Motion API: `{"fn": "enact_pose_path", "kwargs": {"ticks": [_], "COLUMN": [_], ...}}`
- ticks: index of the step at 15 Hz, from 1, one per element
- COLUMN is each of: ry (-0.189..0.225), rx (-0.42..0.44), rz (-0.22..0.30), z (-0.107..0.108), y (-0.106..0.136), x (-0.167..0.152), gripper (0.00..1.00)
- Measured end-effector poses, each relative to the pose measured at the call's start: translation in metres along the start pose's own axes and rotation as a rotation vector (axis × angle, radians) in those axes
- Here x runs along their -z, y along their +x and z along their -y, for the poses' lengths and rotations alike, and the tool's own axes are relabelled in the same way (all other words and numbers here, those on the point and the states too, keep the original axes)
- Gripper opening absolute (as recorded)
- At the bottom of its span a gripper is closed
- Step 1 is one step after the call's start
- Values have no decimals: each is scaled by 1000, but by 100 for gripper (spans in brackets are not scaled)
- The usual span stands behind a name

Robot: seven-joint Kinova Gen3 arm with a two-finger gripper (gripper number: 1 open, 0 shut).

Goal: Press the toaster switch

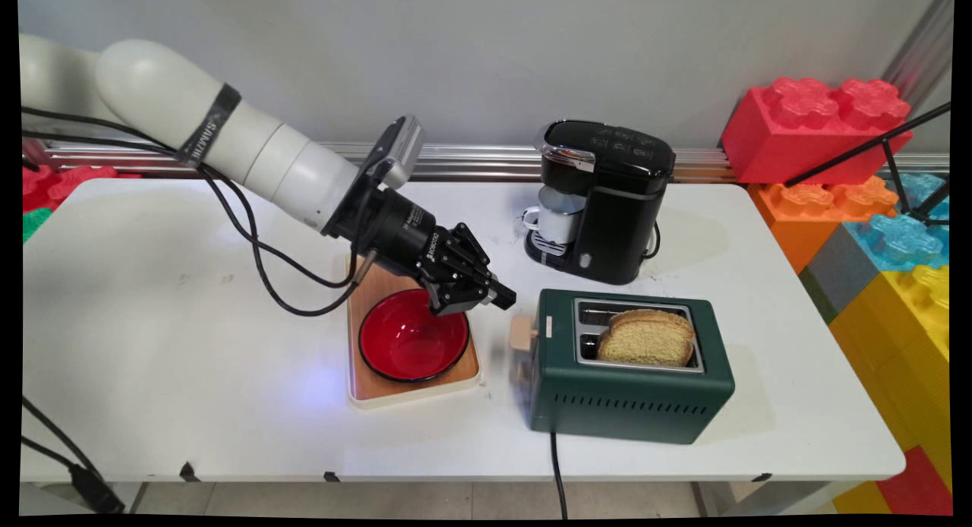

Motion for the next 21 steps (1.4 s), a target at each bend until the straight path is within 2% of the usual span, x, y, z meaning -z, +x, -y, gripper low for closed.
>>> {"fn": "enact_pose_path", "kwargs": {"ticks": [8,21], "ry": [-26,-27], "rx": [32,58], "rz": [-27,-63], "z": [2,5], "y": [-17,-31], "x": [-10,-35], "gripper": [0,0]}}
